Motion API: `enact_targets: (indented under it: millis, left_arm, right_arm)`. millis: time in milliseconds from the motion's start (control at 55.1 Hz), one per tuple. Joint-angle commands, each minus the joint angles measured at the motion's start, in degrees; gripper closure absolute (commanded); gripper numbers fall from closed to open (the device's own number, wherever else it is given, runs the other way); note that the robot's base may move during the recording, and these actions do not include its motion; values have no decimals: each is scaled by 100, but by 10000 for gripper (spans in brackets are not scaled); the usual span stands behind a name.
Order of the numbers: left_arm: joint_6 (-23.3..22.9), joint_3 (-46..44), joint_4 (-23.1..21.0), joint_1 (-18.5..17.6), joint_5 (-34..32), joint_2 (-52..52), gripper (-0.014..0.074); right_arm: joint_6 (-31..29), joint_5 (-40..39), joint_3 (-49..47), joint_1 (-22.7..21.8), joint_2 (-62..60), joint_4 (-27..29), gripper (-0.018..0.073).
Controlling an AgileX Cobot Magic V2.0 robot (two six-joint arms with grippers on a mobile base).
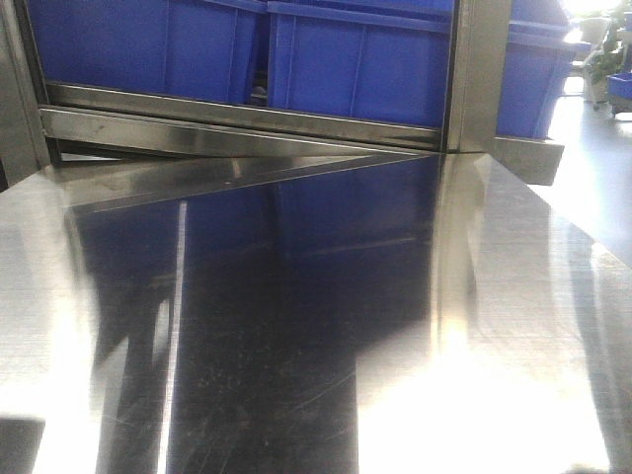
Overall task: Pick and sort blue part to right shelf
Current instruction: 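Lift the blue part off the table with the right gripper, then drive the base away from the table holding both parts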
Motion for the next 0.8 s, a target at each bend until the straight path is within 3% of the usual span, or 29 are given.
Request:
enact_targets:
  millis: [0,200,781]
  left_arm:
    - [10,-180,-30,-39,-562,-9,263]
    - [10,-180,-30,-39,-562,-9,263]
    - [10,-180,-30,-39,-540,-9,263]
  right_arm:
    - [-50,-840,164,-9,-676,-319,437]
    - [-50,-958,470,-9,-1294,-432,437]
    - [-50,-1056,470,-9,-1295,-448,437]
